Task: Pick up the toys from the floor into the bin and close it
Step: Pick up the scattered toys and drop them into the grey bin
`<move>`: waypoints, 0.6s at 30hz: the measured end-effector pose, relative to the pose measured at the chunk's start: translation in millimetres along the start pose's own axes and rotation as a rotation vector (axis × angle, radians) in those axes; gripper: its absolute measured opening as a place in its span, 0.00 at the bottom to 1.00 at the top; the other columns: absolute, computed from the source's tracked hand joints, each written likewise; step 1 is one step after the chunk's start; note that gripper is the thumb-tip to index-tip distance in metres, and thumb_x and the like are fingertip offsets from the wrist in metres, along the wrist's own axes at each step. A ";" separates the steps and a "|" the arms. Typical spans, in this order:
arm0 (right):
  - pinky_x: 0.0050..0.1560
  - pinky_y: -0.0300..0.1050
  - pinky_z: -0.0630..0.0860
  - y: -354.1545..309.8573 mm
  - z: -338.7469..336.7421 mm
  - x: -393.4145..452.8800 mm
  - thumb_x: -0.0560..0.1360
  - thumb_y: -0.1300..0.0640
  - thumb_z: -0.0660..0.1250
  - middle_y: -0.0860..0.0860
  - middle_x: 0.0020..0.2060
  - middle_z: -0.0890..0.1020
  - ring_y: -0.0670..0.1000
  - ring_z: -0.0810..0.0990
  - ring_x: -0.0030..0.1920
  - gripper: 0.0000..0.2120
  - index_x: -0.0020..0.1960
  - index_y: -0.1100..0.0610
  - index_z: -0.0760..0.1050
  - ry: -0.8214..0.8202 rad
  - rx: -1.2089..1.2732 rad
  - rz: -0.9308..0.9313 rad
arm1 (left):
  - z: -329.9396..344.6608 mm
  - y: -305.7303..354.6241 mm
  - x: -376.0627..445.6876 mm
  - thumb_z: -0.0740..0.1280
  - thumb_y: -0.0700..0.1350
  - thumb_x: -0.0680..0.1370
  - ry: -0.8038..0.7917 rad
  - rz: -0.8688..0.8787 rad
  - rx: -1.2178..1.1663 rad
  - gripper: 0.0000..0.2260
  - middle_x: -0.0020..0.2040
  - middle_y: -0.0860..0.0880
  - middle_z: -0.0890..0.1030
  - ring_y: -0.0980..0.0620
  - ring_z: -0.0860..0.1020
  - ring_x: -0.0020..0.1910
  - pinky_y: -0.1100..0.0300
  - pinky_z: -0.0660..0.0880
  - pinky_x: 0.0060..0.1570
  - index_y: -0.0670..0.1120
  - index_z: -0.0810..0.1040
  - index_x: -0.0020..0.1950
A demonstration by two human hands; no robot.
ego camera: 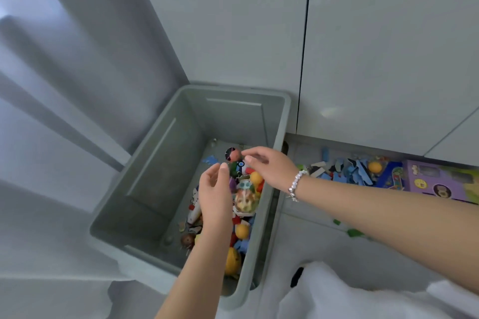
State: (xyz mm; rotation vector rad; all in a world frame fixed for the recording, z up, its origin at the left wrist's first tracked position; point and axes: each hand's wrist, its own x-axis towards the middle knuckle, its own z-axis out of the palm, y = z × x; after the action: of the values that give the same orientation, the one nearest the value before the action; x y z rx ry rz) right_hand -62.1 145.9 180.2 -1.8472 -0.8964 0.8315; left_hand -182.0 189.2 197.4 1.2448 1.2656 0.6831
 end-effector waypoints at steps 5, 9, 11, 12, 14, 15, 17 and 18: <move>0.44 0.25 0.68 26.5 -26.6 -17.3 0.77 0.54 0.62 0.40 0.45 0.79 0.35 0.75 0.45 0.09 0.55 0.50 0.77 0.101 0.004 -0.010 | 36.2 -7.5 -13.7 0.63 0.48 0.79 -0.104 0.113 0.093 0.09 0.52 0.55 0.79 0.59 0.76 0.53 0.65 0.73 0.50 0.50 0.75 0.58; 0.42 0.24 0.67 60.2 -63.0 -27.3 0.78 0.53 0.61 0.42 0.47 0.78 0.40 0.75 0.47 0.09 0.56 0.52 0.77 0.177 -0.039 0.035 | 81.6 -21.9 -23.3 0.63 0.47 0.79 -0.212 0.255 0.213 0.09 0.53 0.56 0.78 0.61 0.75 0.54 0.64 0.71 0.55 0.50 0.76 0.58; 0.43 0.26 0.68 83.0 -83.3 -32.2 0.78 0.53 0.60 0.44 0.47 0.78 0.42 0.75 0.47 0.10 0.56 0.53 0.77 0.211 -0.058 0.077 | 107.5 -32.2 -25.6 0.63 0.47 0.79 -0.270 0.319 0.270 0.08 0.54 0.55 0.78 0.61 0.74 0.55 0.67 0.70 0.54 0.51 0.75 0.57; 0.45 0.29 0.70 96.6 -92.8 -35.0 0.78 0.53 0.61 0.45 0.48 0.79 0.43 0.76 0.48 0.10 0.56 0.54 0.77 0.232 -0.059 0.100 | 120.8 -39.2 -25.5 0.63 0.46 0.79 -0.300 0.333 0.291 0.07 0.54 0.55 0.77 0.61 0.74 0.54 0.70 0.69 0.52 0.51 0.75 0.57; 0.50 0.37 0.72 127.1 -108.5 -42.1 0.78 0.53 0.61 0.47 0.49 0.80 0.45 0.77 0.50 0.11 0.56 0.55 0.77 0.264 -0.063 0.150 | 146.1 -56.9 -23.8 0.63 0.46 0.79 -0.348 0.313 0.312 0.07 0.54 0.53 0.77 0.61 0.74 0.52 0.75 0.68 0.48 0.50 0.75 0.56; 0.50 0.38 0.72 143.0 -114.6 -45.7 0.78 0.53 0.60 0.47 0.50 0.79 0.46 0.77 0.50 0.11 0.56 0.55 0.77 0.276 -0.067 0.182 | 157.7 -67.9 -22.1 0.63 0.45 0.79 -0.368 0.295 0.321 0.07 0.54 0.51 0.77 0.60 0.75 0.51 0.76 0.67 0.46 0.49 0.76 0.56; 0.49 0.37 0.71 175.4 -123.2 -51.8 0.78 0.52 0.60 0.47 0.50 0.79 0.46 0.76 0.50 0.11 0.57 0.55 0.76 0.304 -0.085 0.247 | 178.1 -92.2 -18.6 0.63 0.44 0.79 -0.406 0.263 0.341 0.07 0.54 0.48 0.78 0.58 0.75 0.49 0.78 0.67 0.43 0.46 0.76 0.55; 0.49 0.38 0.70 190.9 -125.6 -54.3 0.78 0.52 0.60 0.48 0.51 0.79 0.46 0.76 0.50 0.12 0.57 0.55 0.76 0.308 -0.100 0.277 | 186.5 -105.2 -17.0 0.63 0.43 0.79 -0.422 0.249 0.355 0.06 0.54 0.48 0.78 0.57 0.75 0.49 0.79 0.67 0.42 0.46 0.76 0.55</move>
State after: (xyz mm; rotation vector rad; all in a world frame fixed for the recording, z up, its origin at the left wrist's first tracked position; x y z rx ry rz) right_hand 59.5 -17.6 63.3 -2.1479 -0.5034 0.6487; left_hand -35.6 89.7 75.6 1.7541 0.9094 0.3444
